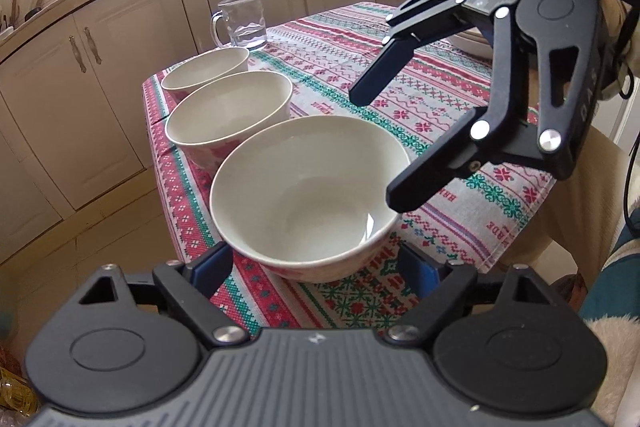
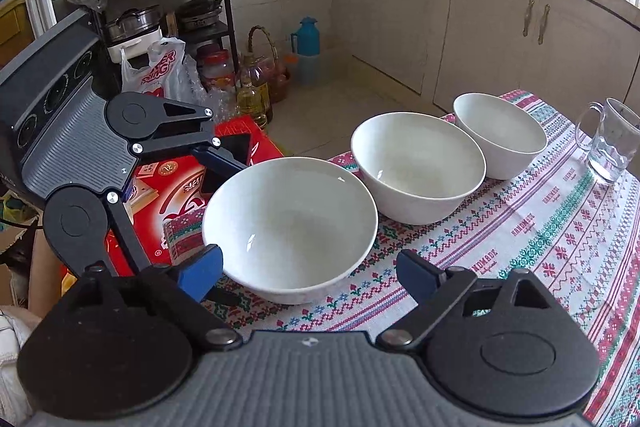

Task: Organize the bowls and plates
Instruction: 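Move the right gripper to a white bowl and grasp its rim, then lift the white bowl with the right gripper and carry it toward the plate stack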

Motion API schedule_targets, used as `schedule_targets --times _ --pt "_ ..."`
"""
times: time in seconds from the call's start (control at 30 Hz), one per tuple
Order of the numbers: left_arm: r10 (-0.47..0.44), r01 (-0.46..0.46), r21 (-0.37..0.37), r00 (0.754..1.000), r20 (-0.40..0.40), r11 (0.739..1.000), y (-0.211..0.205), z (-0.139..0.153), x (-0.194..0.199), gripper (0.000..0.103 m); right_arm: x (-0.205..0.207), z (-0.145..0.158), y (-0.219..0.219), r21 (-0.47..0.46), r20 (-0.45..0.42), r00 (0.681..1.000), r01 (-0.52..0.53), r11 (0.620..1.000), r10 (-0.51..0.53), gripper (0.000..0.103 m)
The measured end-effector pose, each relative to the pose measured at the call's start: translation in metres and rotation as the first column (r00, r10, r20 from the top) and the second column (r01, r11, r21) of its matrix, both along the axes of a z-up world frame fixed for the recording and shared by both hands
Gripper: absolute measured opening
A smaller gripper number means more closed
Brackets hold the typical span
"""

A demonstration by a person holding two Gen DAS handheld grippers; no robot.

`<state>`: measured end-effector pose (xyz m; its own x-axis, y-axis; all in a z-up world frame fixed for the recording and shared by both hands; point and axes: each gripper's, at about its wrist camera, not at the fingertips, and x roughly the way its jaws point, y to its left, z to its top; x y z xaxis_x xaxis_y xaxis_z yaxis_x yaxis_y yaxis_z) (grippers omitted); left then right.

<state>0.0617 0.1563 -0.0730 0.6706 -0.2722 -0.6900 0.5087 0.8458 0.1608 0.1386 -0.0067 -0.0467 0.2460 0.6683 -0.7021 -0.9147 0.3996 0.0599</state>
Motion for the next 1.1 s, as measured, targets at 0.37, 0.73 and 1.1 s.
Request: schedule_targets --times 0.37,0.73,1.1 --pt "-0.082 0.082 0.028 0.996 0.017 0.996 0.007 0.004 0.007 0.089 0.001 -0.008 -0.005 -0.096 0.019 0.989 -0.146 0.985 0.148 0.086" --pt "-0.107 0.106 0.010 0.994 0.019 0.994 0.006 0.004 0.007 0.089 0.023 0.004 -0.017 0.057 -0.109 0.988 -0.107 0.993 0.112 0.086" --pt "-0.101 0.101 0.002 0.994 0.027 0.995 0.008 0.005 0.007 0.089 0.043 -0.005 0.006 0.059 -0.201 0.979 -0.015 0.998 0.027 0.069"
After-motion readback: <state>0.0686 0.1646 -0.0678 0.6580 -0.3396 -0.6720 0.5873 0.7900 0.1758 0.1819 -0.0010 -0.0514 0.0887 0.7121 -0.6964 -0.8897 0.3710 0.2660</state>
